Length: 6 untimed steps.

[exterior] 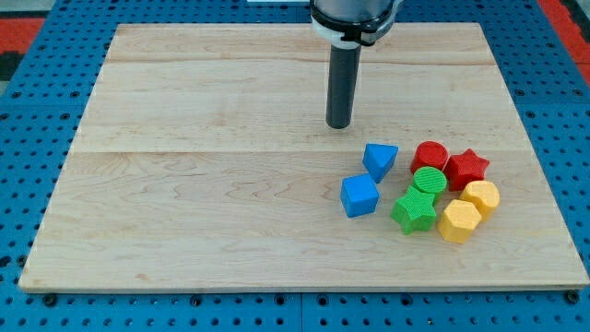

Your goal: Point your arm at the red star

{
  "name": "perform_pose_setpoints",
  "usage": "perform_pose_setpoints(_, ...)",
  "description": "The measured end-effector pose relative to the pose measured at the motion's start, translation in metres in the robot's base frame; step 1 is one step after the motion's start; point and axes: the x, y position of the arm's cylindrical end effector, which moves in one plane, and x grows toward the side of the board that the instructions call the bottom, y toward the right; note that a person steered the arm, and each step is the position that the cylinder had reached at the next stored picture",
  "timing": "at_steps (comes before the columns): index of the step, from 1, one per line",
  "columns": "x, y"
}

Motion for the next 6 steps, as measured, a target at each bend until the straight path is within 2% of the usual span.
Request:
perform_pose_setpoints(3,-0.001,-0.006)
perform_pose_setpoints(4,-0.039,-0.003)
perform_pose_setpoints(5,-0.026,0.100)
perform_pose_setpoints(6,0.073,0.169)
